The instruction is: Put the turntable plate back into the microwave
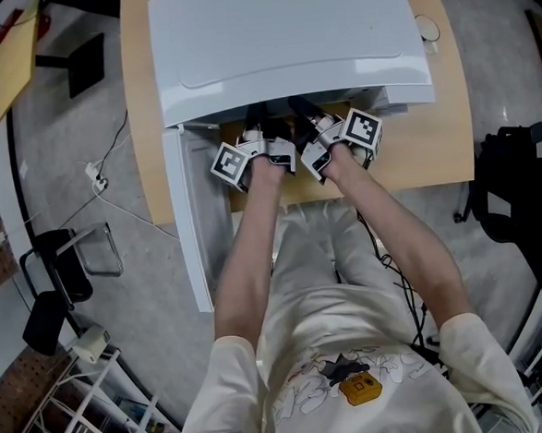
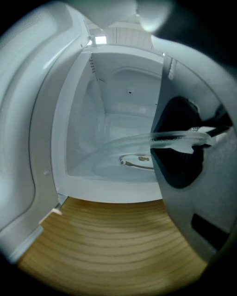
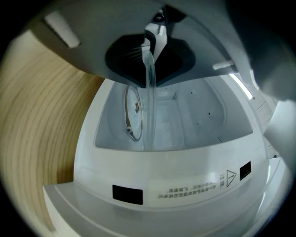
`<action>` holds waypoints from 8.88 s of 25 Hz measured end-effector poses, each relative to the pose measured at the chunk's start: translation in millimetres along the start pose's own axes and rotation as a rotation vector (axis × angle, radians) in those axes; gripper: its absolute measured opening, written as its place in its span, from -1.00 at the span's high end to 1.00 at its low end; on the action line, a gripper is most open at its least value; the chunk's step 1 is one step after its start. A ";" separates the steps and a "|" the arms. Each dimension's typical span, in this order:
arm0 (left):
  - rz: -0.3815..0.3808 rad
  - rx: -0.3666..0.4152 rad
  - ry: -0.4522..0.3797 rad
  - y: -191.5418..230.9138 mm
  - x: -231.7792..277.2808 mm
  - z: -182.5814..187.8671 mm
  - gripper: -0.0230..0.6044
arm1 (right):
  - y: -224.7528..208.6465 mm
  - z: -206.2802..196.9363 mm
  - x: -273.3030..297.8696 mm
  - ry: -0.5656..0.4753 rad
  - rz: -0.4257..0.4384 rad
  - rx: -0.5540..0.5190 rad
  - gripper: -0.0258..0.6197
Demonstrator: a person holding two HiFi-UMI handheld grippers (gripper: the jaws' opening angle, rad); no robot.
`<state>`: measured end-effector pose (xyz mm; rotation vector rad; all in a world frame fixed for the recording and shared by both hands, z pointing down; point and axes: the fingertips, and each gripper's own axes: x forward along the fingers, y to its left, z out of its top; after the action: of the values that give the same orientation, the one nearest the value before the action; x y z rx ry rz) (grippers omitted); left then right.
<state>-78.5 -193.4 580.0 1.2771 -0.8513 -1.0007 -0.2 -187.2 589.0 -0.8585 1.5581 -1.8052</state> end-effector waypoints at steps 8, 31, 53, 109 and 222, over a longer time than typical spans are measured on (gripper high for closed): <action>-0.020 0.005 0.008 2.9 -7.2 0.2 0.62 | 3.0 1.0 8.8 0.009 -0.014 -0.022 0.75; 0.096 0.056 0.065 31.9 -1.3 -3.1 0.83 | -14.0 9.9 -3.2 -0.049 -0.080 0.054 0.66; -0.074 0.109 0.303 -9.6 -14.3 -46.4 0.94 | -31.9 9.4 -2.0 -0.022 -0.200 0.056 0.90; 0.037 0.159 0.317 3.5 -61.0 -51.4 0.94 | -8.8 6.3 -12.3 -0.018 -0.321 -0.343 0.68; 0.287 1.082 0.623 -37.6 -108.3 -122.4 0.94 | 12.7 -58.2 -116.0 0.249 -0.391 -0.824 0.91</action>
<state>-7.6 -49.3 531.7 2.1182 -1.0534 0.2067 25.2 -62.6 560.1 -1.4236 2.5069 -1.5274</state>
